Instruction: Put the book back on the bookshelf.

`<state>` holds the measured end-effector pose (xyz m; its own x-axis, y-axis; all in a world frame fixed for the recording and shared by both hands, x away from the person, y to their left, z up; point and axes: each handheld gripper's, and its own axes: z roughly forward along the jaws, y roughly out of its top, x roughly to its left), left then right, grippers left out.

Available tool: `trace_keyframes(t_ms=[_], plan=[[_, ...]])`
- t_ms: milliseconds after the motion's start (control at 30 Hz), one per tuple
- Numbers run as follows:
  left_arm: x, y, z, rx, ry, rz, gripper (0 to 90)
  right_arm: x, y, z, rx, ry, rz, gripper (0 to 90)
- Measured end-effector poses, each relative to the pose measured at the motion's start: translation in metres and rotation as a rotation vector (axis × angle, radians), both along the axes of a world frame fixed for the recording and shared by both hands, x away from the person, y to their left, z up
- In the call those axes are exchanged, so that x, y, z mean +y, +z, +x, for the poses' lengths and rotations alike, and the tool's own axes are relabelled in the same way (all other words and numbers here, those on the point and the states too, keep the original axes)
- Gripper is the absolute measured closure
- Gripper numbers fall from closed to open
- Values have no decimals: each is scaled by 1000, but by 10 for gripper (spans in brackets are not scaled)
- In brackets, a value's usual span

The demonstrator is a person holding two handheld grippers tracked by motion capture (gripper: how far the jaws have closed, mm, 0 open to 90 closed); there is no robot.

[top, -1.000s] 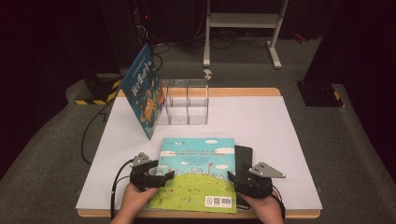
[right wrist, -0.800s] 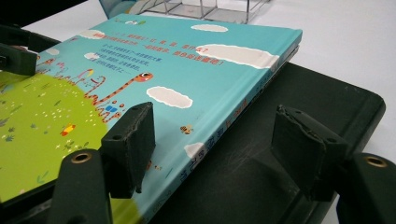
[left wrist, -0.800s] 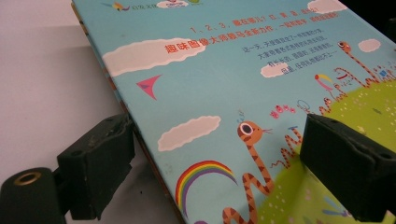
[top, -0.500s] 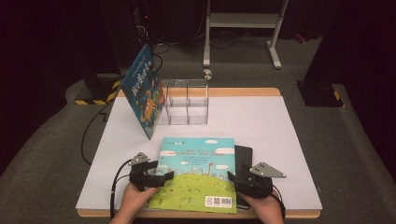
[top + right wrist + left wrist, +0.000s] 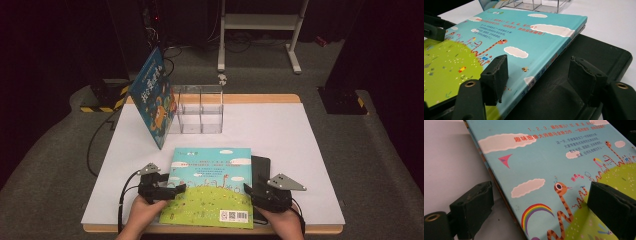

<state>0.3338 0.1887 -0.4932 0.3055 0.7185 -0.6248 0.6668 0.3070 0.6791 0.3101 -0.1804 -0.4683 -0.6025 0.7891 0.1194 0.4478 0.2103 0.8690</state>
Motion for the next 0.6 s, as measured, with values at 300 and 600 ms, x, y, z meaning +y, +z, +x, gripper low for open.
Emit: trace_keyframes(t_ms=[300, 600], plan=[[-2, -2, 0, 5, -7, -2, 4, 0, 0, 0, 1, 3, 4, 321], [-6, 2, -3, -13, -32, -2, 33, -1, -1, 1, 20, 2, 14, 331]])
